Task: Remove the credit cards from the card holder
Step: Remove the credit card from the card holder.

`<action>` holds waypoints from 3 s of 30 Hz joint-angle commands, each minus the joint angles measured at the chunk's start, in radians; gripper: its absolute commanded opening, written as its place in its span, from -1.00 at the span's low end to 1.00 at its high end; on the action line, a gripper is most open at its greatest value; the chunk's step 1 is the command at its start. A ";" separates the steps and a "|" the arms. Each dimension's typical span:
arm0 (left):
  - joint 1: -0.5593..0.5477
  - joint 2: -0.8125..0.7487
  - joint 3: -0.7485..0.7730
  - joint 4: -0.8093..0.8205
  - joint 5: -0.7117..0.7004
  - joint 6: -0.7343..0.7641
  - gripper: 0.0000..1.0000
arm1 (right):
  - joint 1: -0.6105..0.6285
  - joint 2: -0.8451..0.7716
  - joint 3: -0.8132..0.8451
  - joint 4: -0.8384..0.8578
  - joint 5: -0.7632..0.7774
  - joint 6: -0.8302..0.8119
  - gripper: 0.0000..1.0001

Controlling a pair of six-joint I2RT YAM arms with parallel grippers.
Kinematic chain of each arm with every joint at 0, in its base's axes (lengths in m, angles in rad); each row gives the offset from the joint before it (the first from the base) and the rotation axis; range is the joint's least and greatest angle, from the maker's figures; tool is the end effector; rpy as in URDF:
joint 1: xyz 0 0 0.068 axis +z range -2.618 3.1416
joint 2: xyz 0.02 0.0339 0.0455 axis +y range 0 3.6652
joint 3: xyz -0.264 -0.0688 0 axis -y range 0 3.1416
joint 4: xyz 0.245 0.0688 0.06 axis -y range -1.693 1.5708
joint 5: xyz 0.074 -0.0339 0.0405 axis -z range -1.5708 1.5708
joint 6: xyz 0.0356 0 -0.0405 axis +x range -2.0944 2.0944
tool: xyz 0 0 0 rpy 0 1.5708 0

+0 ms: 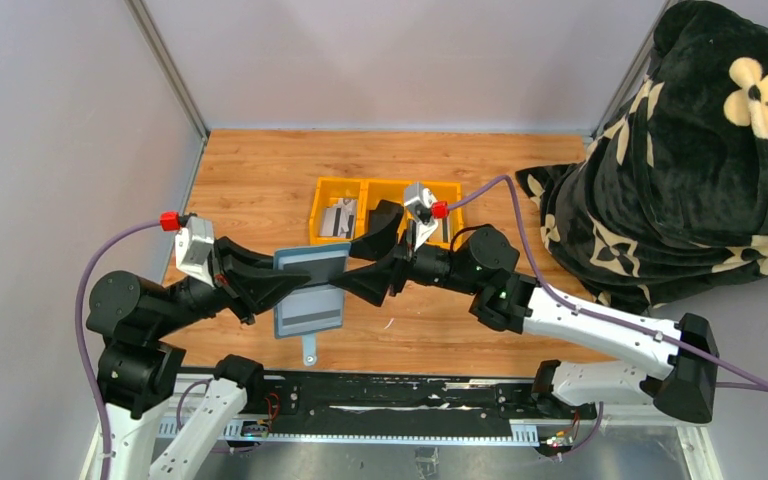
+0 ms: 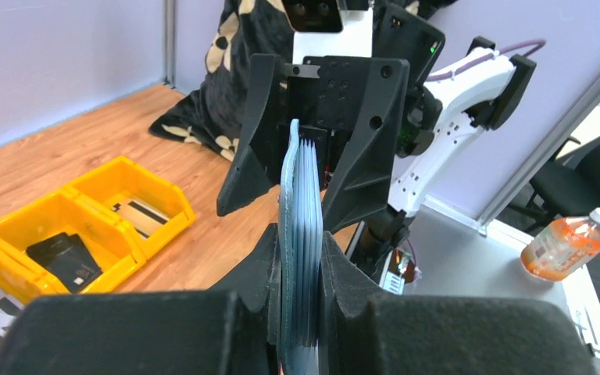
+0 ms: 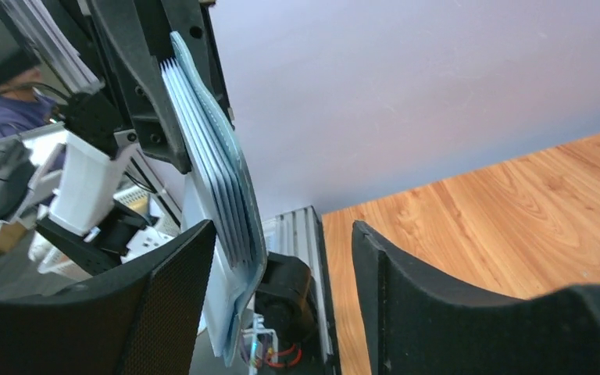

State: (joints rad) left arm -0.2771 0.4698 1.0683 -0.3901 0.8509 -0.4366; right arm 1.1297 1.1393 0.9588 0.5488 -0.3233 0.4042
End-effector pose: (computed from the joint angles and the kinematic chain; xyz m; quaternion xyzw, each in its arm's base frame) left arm 0.0394 -0.0390 0.4408 0.2739 0.5973 -0.4907 0.5722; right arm 0.1016 0.2417 0.4071 -0.3222 0.4749 0.6303 0.5228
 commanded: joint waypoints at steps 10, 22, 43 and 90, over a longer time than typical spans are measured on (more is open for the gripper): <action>-0.004 0.015 0.024 -0.066 -0.051 0.004 0.08 | -0.164 0.172 0.038 0.401 -0.404 0.553 -1.00; -0.004 0.238 0.157 -0.581 0.188 0.483 0.68 | -0.148 0.229 0.562 -1.065 -0.483 -0.288 -1.00; -0.019 0.271 0.045 -0.656 0.271 0.591 -0.40 | -0.008 0.533 1.116 -1.586 -0.322 -0.596 -1.00; -0.019 0.184 -0.076 -0.299 0.416 0.148 -0.21 | -0.168 0.229 0.621 -1.089 -0.600 -0.341 -1.00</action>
State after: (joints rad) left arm -0.2905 0.6491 1.0222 -0.6682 1.1652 -0.2821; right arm 0.9550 1.3792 1.5288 -0.5507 -0.8787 0.1070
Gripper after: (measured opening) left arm 0.392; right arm 0.045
